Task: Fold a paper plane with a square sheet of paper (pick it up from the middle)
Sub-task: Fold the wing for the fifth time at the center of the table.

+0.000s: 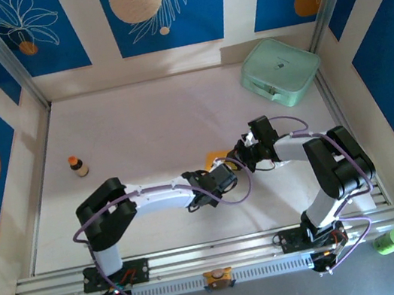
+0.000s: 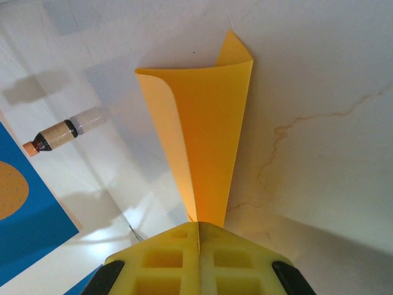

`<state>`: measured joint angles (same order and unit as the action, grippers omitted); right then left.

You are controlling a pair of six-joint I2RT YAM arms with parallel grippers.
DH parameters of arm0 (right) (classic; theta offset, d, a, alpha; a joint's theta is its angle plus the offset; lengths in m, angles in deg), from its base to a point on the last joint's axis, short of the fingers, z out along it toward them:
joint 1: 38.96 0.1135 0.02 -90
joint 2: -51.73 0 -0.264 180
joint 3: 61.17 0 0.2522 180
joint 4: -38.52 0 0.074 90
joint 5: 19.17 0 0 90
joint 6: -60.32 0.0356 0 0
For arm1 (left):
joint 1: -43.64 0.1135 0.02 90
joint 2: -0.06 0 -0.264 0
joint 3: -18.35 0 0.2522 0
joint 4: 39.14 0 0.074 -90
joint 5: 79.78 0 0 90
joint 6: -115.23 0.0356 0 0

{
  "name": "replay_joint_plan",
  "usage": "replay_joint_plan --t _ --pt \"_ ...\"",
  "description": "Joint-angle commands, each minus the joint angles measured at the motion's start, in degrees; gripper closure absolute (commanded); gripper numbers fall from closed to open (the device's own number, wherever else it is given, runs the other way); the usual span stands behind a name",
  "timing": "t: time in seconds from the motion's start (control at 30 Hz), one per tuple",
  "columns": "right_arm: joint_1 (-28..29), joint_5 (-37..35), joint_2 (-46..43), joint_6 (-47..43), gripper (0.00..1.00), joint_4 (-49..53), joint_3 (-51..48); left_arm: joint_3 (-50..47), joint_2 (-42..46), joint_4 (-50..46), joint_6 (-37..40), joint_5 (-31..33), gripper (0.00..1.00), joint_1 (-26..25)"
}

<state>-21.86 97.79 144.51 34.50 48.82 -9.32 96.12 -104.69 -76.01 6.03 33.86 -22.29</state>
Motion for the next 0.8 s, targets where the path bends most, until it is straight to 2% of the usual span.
replay_joint_plan --t 0.0,0.07,0.2,0.37,0.43,0.57,0.77 --pt "-0.2 0.2 -1.0 0.7 1.00 0.3 -0.8 -0.6 1.3 0.0 -0.5 0.3 0.85 -0.3" --pt "-0.3 0.1 -1.1 0.7 1.00 0.4 -0.9 -0.5 1.3 0.0 -0.5 0.2 0.89 -0.3" --pt "-0.3 0.1 -1.6 0.4 0.97 0.5 -0.9 -0.7 1.2 0.3 -0.7 -0.1 0.91 -0.3" --pt "-0.9 -1.8 -4.5 -2.4 0.79 4.1 -0.4 -1.6 1.2 1.7 -2.1 -3.2 0.92 0.8" --pt "-1.7 -3.2 -6.1 -4.1 0.74 6.8 -0.1 -2.0 1.3 2.3 -2.8 -4.9 0.90 1.5" --pt "-3.8 -4.6 -9.0 -6.2 0.70 10.8 -0.3 -3.1 1.6 4.2 -3.2 -8.8 0.87 2.8" --pt "-6.0 -4.2 -11.5 -6.5 0.68 11.3 -2.1 -3.5 1.4 5.3 -3.6 -12.6 0.83 4.0"
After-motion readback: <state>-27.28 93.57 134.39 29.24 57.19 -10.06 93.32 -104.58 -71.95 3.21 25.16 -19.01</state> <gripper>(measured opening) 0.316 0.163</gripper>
